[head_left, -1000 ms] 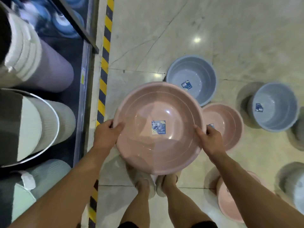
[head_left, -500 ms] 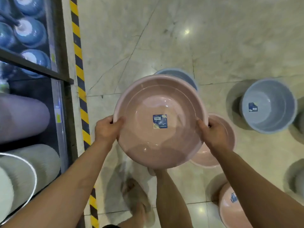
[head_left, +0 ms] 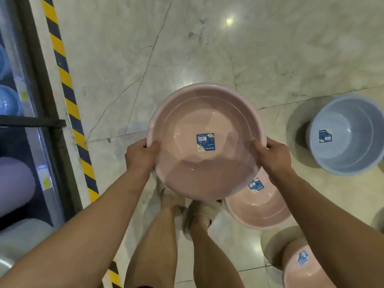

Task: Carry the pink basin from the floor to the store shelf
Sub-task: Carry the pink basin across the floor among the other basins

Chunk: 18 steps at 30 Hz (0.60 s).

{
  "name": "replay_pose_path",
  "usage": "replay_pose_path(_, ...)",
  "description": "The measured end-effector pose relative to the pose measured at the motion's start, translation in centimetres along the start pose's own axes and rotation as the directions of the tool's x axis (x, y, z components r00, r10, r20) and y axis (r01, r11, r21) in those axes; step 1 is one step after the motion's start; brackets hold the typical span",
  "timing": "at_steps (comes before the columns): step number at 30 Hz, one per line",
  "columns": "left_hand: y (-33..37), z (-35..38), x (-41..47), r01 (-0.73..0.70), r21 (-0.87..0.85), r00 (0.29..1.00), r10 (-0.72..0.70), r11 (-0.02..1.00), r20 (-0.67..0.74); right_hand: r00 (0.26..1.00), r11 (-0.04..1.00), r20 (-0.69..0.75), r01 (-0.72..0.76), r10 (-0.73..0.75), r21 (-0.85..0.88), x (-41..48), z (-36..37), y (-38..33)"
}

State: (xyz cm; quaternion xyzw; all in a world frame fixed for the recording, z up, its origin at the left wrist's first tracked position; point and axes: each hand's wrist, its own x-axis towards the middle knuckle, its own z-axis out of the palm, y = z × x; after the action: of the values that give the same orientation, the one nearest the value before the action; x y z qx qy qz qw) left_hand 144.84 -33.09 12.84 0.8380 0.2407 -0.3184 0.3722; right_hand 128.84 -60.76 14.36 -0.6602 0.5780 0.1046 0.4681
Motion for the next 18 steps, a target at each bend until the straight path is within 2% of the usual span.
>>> replay_pose_path(4, -0.1, 2.1, 4.0, -0.035, 0.101, 0.999, 0.034, 0.994, 0.013, 0.999, 1.0, -0.039, -0.017, 0.017, 0.013, 3.8, 2.8, 1.4)
replay_pose_path(10, -2.2, 5.1, 9.2, -0.014, 0.189, 0.999, 0.007, 0.982, 0.039, 0.999, 0.999, -0.043, -0.016, 0.015, -0.031, 7.6, 6.6, 4.4)
replay_pose_path(14, -3.8, 6.1, 11.2, -0.029, 0.214, 0.999, 0.021, 0.976, 0.043, 0.997, 0.987, 0.004, 0.072, -0.072, -0.14, 8.8, 8.0, 6.1)
replay_pose_path(18, -5.2, 6.6, 12.4, -0.08, 0.218, 0.993, 0.06, 0.973, 0.097, 0.997, 0.989, 0.036, 0.078, -0.074, -0.125, 9.4, 8.8, 7.3)
